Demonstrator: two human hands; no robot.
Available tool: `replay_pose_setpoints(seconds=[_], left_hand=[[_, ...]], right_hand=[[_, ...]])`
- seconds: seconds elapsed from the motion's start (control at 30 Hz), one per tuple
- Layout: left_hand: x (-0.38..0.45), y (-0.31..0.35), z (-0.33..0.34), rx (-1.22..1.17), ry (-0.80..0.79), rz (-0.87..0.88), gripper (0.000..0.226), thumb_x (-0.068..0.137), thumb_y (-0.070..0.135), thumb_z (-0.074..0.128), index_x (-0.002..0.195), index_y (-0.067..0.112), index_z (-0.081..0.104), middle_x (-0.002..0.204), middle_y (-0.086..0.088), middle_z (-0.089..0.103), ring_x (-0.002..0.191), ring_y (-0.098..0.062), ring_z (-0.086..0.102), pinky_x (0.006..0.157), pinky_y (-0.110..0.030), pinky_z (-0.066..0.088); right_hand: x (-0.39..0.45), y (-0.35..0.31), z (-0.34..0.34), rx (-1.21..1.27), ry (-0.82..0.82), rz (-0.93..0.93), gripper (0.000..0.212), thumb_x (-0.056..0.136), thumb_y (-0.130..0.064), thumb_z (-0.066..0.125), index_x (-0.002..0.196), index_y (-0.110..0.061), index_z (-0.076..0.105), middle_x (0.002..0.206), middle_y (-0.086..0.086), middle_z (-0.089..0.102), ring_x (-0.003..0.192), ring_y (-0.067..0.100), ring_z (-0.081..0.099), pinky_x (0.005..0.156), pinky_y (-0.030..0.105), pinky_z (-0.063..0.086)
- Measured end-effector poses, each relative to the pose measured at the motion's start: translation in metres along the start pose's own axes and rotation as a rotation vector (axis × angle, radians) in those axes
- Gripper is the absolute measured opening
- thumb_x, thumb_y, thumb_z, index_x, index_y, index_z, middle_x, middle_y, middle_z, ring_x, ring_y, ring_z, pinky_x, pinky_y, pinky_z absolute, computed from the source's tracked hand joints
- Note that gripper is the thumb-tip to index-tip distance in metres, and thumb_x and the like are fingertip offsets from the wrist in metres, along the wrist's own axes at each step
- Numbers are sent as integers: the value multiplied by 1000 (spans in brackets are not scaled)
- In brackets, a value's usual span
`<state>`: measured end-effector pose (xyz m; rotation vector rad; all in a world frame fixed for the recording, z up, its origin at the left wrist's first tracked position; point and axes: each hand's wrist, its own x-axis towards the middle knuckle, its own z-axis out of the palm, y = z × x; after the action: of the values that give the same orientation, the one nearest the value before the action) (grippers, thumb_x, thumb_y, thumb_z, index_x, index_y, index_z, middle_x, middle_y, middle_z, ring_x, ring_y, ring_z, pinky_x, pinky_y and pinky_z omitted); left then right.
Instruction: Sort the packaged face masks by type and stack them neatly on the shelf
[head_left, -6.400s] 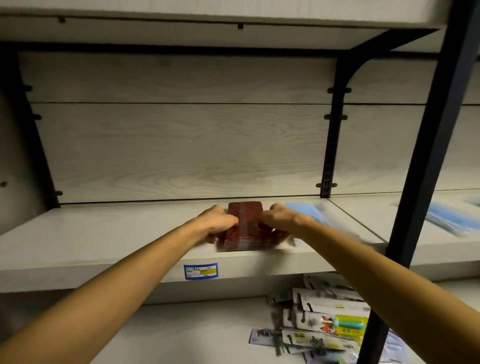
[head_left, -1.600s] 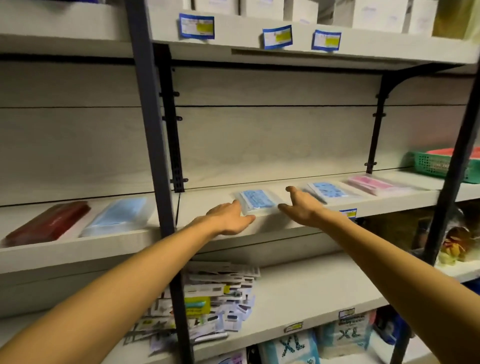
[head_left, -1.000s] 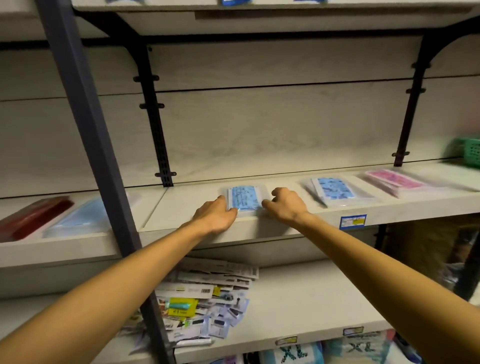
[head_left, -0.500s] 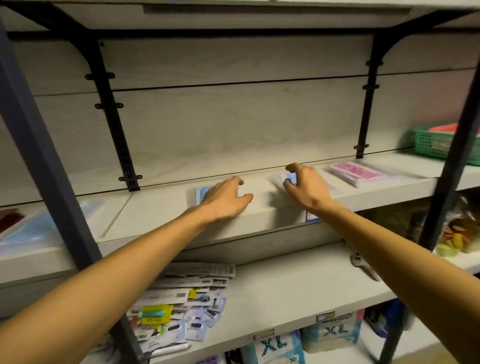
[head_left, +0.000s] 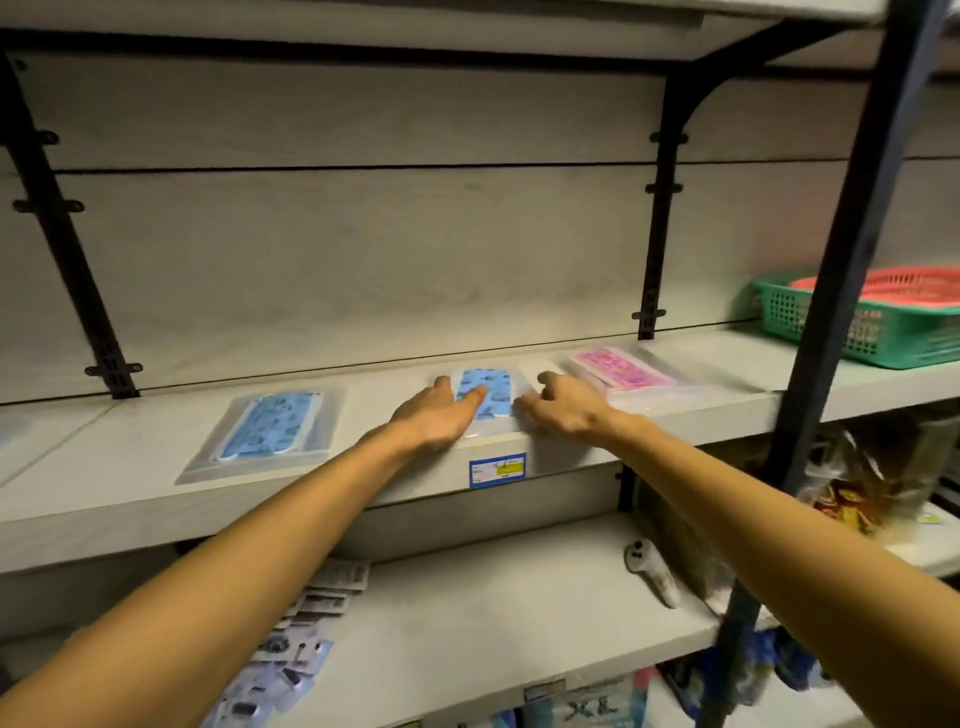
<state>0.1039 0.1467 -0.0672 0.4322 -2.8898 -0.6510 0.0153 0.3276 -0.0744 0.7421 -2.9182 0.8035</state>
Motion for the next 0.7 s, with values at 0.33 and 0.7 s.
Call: replay_pose_setpoints(seconds=[0.33,0.7], left_hand=[[7,21,6,-11,-30,-147,87,99,66,35,161,19,-5,167,-9,19,146,-33,35,115,-40,35],[23,97,11,150,74,76,88,97,65,42,158,6,17,165,-14,22,147,-33,33,114,-39,32]], right_hand=[[17,13,-7,82,-64,-106,55,101,-40,48,139,-1,47,141,21,54,125,34,53,102,40,44],[22,87,-88,10,391,-112,46,93,-30,53,133,-9,57,128,15,66,117,35,60,95,41,50]])
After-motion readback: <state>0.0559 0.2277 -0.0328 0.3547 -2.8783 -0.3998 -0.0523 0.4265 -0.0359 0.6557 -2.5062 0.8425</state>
